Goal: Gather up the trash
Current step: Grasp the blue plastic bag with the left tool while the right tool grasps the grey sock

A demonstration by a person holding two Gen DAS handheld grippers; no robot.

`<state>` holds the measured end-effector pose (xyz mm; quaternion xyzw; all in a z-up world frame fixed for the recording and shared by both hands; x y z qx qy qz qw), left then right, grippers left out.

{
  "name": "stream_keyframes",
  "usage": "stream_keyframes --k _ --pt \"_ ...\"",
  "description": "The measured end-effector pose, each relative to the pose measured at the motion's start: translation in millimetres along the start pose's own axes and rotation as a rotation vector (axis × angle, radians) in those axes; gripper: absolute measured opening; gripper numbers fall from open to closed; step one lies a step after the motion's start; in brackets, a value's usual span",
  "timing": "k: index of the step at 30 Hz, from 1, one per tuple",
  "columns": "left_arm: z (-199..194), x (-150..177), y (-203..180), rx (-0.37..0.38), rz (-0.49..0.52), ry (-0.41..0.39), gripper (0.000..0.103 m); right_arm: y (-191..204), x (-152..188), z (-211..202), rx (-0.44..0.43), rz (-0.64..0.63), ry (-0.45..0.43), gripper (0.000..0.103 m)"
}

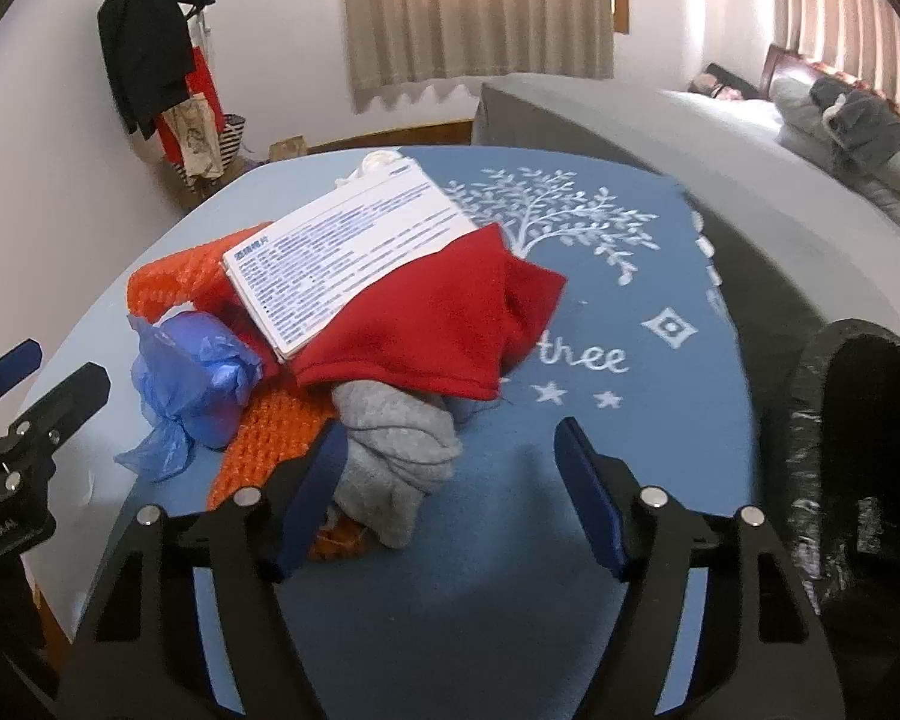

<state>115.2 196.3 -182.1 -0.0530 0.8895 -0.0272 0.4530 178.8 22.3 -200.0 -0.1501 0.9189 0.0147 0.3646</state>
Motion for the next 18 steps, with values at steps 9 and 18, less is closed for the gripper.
stream_keyframes --k 9,18 --pt "7 -2 -14 0.039 0.011 0.003 0.091 -1 2 -11 -0.099 -0.007 0.022 0.033" --pt "25 -12 -33 0.059 0.043 -0.002 0.09 -29 11 -25 -0.047 -0.003 0.016 0.033"
Point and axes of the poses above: each gripper's, at about its wrist camera, not at the fingertips, and z roughly the way its jaws point, y to its left, x to its underside, the point moved 7 cm from there along z, roughly the way its jaws point, and after that the axes turned 14 degrees about x, right-handed, at the moved point
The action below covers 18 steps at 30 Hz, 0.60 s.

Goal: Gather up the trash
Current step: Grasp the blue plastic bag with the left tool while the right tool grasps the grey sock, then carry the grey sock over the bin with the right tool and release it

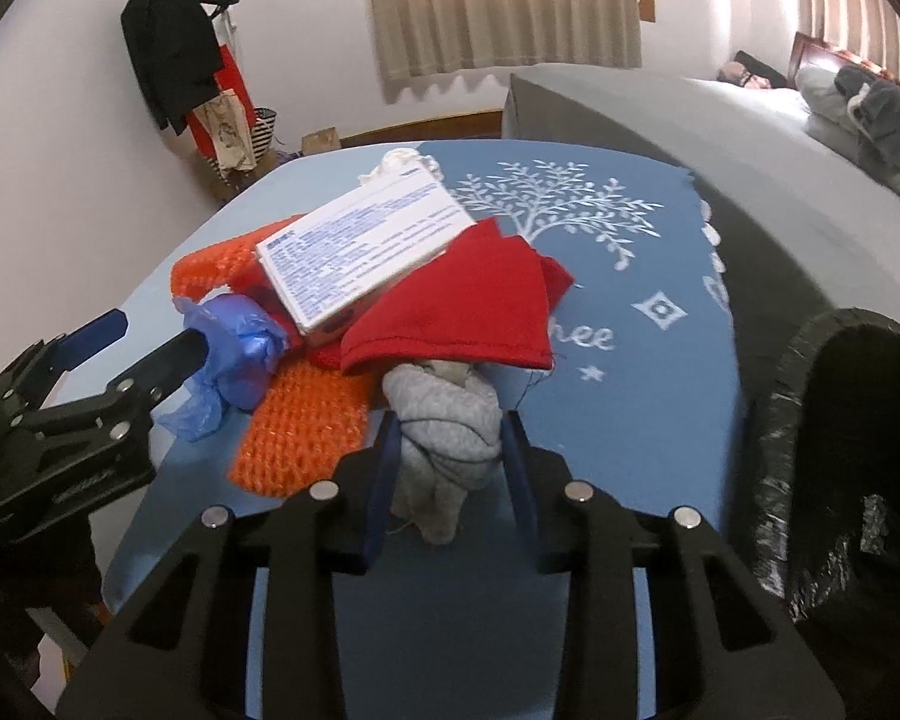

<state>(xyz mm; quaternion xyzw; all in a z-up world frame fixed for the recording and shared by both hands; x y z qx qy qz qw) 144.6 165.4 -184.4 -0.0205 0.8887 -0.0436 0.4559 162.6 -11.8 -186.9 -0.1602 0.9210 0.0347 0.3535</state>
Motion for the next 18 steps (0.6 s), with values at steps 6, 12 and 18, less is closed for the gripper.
stream_keyframes --k 6,12,18 --pt "31 6 -5 0.072 -0.015 0.06 0.063 -7 5 8 0.007 0.011 0.027 0.036" --pt "29 4 -8 0.109 -0.028 0.052 0.036 -6 7 10 0.018 0.009 0.034 0.051" --pt "16 2 1 0.119 -0.061 0.042 0.017 -5 8 3 -0.028 -0.002 0.039 0.031"
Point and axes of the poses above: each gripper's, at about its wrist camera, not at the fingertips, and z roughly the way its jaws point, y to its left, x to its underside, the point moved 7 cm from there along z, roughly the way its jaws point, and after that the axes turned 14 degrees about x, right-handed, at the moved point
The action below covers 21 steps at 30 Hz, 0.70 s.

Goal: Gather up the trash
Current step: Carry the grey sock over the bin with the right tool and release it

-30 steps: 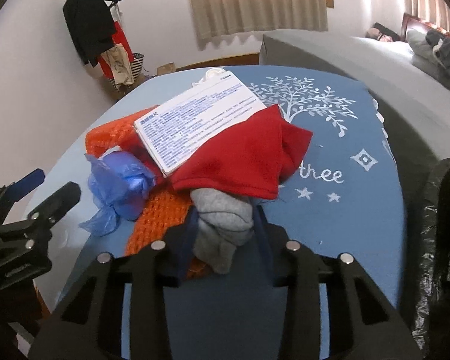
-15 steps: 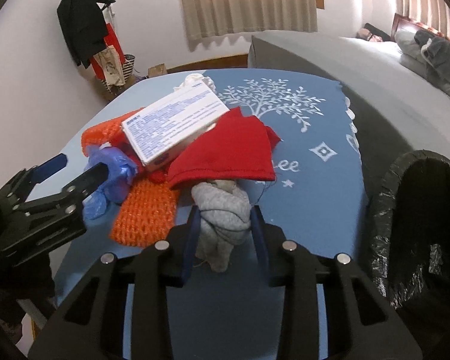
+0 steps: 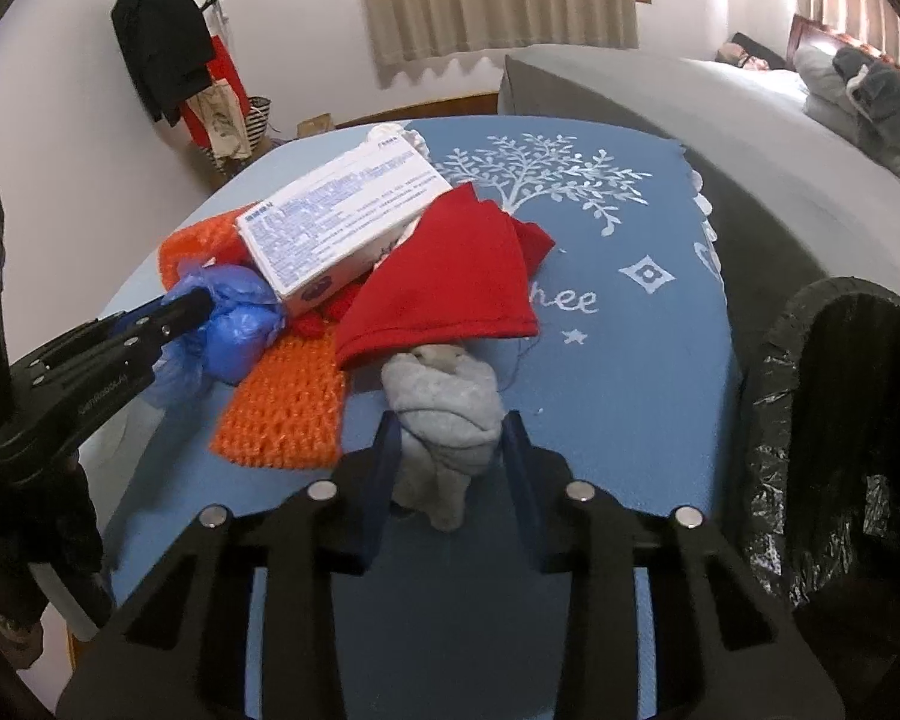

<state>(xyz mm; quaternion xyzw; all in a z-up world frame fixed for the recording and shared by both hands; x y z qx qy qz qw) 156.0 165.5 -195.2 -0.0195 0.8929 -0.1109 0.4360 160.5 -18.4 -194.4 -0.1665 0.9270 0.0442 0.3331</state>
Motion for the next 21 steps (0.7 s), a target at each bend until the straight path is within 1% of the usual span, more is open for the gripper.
stream_keyframes --k 5,6,8,9,12,14,17,18,19,20,21 --pt "-18 1 -3 0.014 0.008 -0.015 0.014 -5 1 -23 -0.006 -0.003 -0.022 0.027" --pt "-23 1 -4 0.017 0.008 -0.02 0.014 -6 1 -26 -0.007 -0.003 -0.024 0.025" --pt "-33 -1 -10 0.024 0.015 -0.031 0.014 -9 1 -37 -0.015 0.0 -0.036 0.014" --pt "-37 -2 -10 0.026 0.02 -0.036 0.014 -11 0 -40 -0.015 0.002 -0.04 0.011" --pt "-46 -8 -19 0.04 0.033 -0.048 0.013 -17 0 -48 -0.001 -0.004 -0.053 0.011" --pt "-46 -9 -25 0.049 0.044 -0.043 0.013 -20 3 -45 0.006 -0.004 -0.039 0.011" --pt "-41 -5 -31 0.051 0.053 -0.026 0.013 -20 8 -41 -0.021 0.024 -0.017 0.018" --pt "-40 -2 -32 0.052 0.051 -0.019 0.013 -20 10 -40 -0.021 0.031 -0.015 0.03" --pt "-38 0 -33 0.054 0.049 -0.011 0.013 -20 11 -38 -0.013 0.034 -0.013 0.046" --pt "-36 3 -33 0.055 0.046 -0.003 0.013 -19 13 -35 -0.01 0.035 -0.003 0.051" --pt "-34 5 -33 0.053 0.046 0.003 0.013 -18 15 -31 -0.014 0.035 0.007 0.052"
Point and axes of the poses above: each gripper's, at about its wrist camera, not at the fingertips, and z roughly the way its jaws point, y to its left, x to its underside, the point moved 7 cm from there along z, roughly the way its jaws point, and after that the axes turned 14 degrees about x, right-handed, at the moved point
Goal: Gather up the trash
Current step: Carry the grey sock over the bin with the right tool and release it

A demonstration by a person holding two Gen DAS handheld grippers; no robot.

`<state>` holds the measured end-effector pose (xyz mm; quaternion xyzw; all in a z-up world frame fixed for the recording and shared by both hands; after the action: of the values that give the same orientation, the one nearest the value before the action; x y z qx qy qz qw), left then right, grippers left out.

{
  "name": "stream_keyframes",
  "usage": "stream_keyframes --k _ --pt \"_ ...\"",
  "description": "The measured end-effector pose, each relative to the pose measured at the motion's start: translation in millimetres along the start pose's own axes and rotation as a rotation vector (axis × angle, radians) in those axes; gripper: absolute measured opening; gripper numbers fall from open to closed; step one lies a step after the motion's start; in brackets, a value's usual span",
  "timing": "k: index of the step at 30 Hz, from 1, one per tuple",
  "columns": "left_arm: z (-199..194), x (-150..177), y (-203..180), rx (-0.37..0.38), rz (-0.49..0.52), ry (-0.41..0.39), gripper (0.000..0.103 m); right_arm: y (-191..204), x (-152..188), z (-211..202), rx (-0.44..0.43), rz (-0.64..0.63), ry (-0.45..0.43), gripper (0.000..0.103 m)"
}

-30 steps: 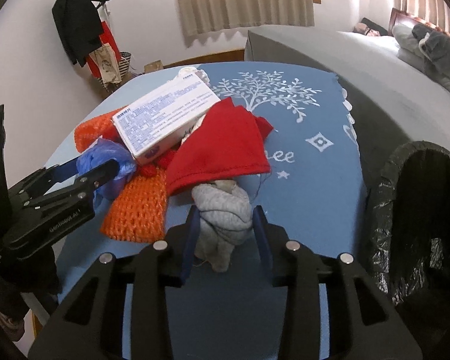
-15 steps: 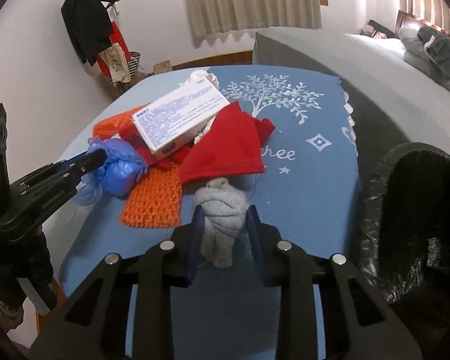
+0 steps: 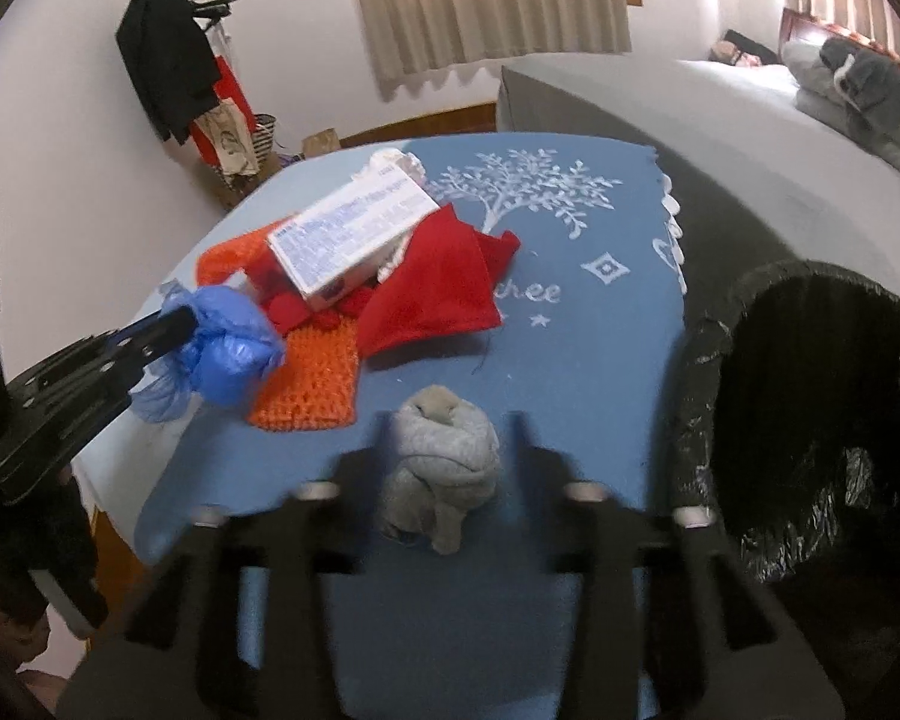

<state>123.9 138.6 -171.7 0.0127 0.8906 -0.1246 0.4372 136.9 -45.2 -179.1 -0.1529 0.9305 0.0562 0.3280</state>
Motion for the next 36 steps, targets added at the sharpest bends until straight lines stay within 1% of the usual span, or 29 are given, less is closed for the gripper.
stream_keyframes --k 5,6,9,10,14,19,23,26,30,36 --pt "2 7 1 -0.005 0.002 0.011 0.013 6 7 21 0.002 -0.006 0.047 0.052" --pt "2 7 1 -0.006 0.003 0.009 0.013 8 9 26 0.001 -0.013 0.062 0.039" --pt "0 6 1 -0.007 0.002 0.006 0.013 6 7 26 -0.002 -0.013 0.058 0.035" --pt "-1 5 1 -0.006 0.001 0.002 0.013 5 5 23 -0.002 -0.012 0.047 0.034" --pt "-6 -6 -6 0.005 0.011 -0.021 0.013 -4 -9 -3 0.019 -0.007 -0.04 0.034" --pt "-14 -27 -29 0.049 0.04 -0.062 0.013 -30 -24 -41 0.063 0.03 -0.129 0.034" --pt "-14 -45 -61 0.115 0.073 -0.09 0.013 -66 -27 -61 0.107 0.095 -0.163 0.034" --pt "-9 -55 -91 0.175 0.11 -0.099 0.013 -103 -23 -74 0.166 0.148 -0.179 0.034" --pt "5 -63 -136 0.269 0.153 -0.09 0.013 -142 -11 -86 0.235 0.208 -0.186 0.034" --pt "29 -64 -205 0.391 0.221 -0.059 0.013 -196 9 -96 0.336 0.281 -0.184 0.035"
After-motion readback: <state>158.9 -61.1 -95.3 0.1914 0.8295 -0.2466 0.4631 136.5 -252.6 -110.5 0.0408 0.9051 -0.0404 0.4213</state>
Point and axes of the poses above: each gripper's, at about its wrist camera, not at the fingertips, and z roughly the way its jaws point, y to its left, x to its underside, the point moved 7 cm from there along z, roughly the way its jaws point, and after that the axes turned 14 degrees about x, right-handed, at the moved point
